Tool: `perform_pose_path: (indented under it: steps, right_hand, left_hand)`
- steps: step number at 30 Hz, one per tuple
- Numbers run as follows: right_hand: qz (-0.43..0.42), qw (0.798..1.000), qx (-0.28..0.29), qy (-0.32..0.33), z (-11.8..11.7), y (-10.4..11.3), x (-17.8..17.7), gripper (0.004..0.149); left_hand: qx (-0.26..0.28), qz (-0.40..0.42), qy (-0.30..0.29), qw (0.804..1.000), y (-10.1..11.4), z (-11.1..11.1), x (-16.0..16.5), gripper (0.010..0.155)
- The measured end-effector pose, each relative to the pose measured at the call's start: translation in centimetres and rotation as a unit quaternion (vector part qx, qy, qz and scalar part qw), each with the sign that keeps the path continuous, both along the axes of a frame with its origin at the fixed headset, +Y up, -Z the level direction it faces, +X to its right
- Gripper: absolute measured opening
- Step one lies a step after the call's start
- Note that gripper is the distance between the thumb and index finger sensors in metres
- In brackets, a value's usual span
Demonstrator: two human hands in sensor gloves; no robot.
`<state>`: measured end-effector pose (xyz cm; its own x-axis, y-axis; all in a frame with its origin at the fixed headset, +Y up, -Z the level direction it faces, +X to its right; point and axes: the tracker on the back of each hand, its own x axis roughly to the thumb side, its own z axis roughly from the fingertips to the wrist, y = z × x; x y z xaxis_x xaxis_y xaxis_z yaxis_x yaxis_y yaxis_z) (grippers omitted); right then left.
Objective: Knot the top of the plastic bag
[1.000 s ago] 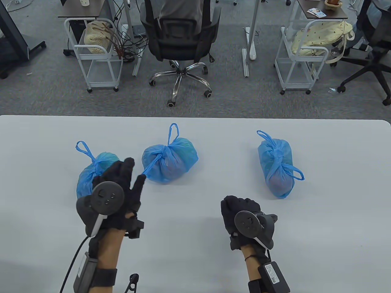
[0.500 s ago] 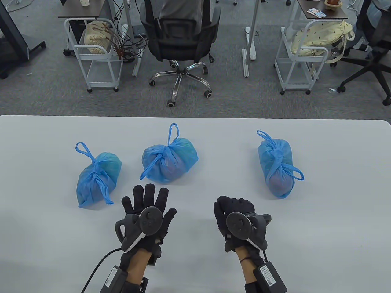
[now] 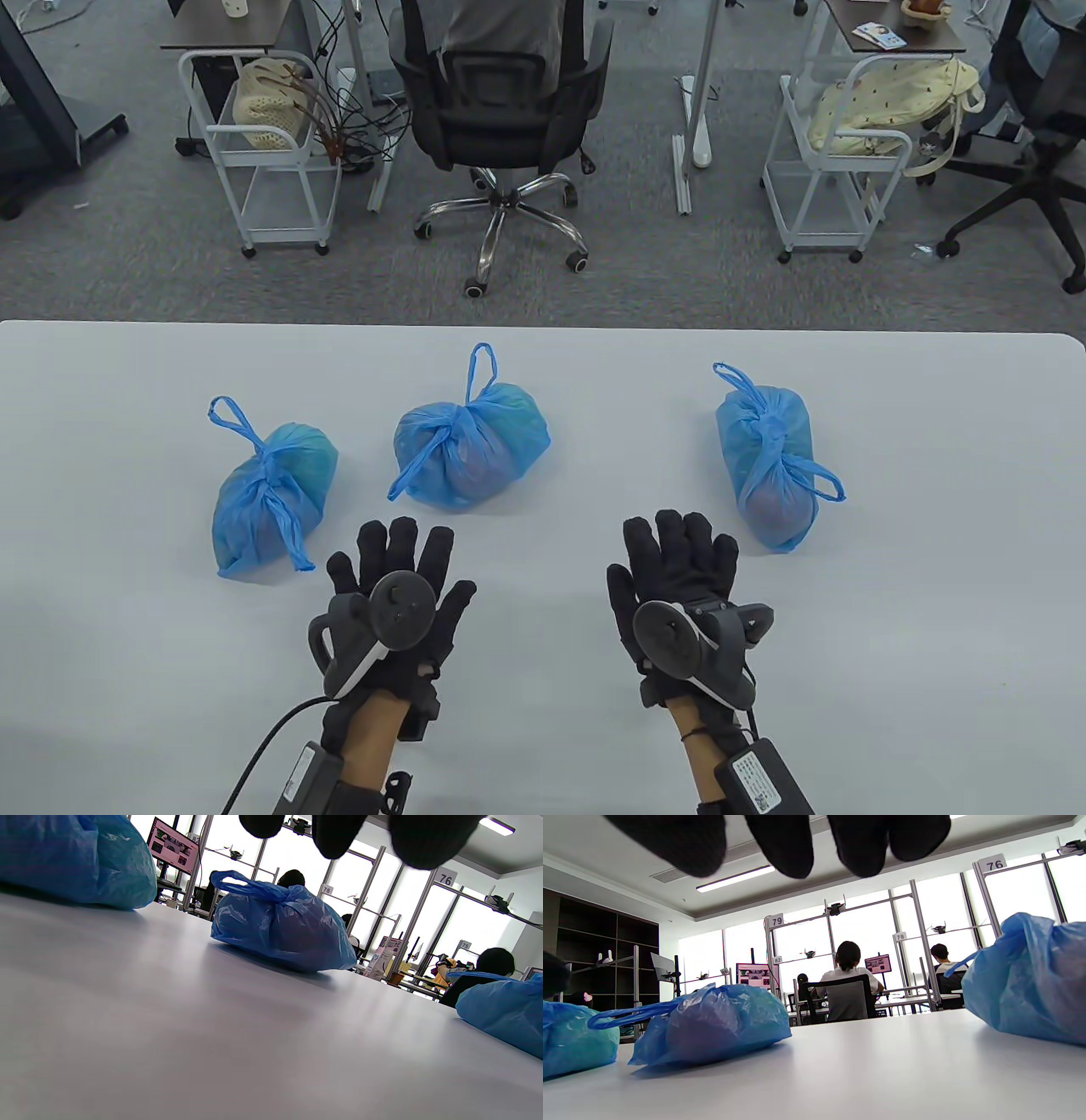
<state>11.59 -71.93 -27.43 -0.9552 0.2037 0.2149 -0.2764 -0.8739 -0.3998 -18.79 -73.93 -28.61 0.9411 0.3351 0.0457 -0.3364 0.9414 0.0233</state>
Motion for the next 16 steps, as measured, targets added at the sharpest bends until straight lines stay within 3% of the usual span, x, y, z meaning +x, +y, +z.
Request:
perform_pose_path:
  steps: [2,7,16]
  right_hand:
    - [0.002,0.999,-0.037,-0.010,-0.1,-0.4,0.2,0.070]
    - [-0.002,0.998,-0.068,-0.008,0.0,-1.0,0.2,0.075]
    - [0.012,0.995,-0.093,-0.013,-0.4,-1.6,0.3,0.076]
  left_hand:
    - [-0.004,-0.001,0.002,1.000,-0.1,0.1,-0.1,0.066]
    - [-0.013,0.011,0.003,1.000,-0.2,0.5,-0.4,0.066]
    - [-0.025,-0.003,0.002,1.000,-0.6,0.2,-0.2,0.066]
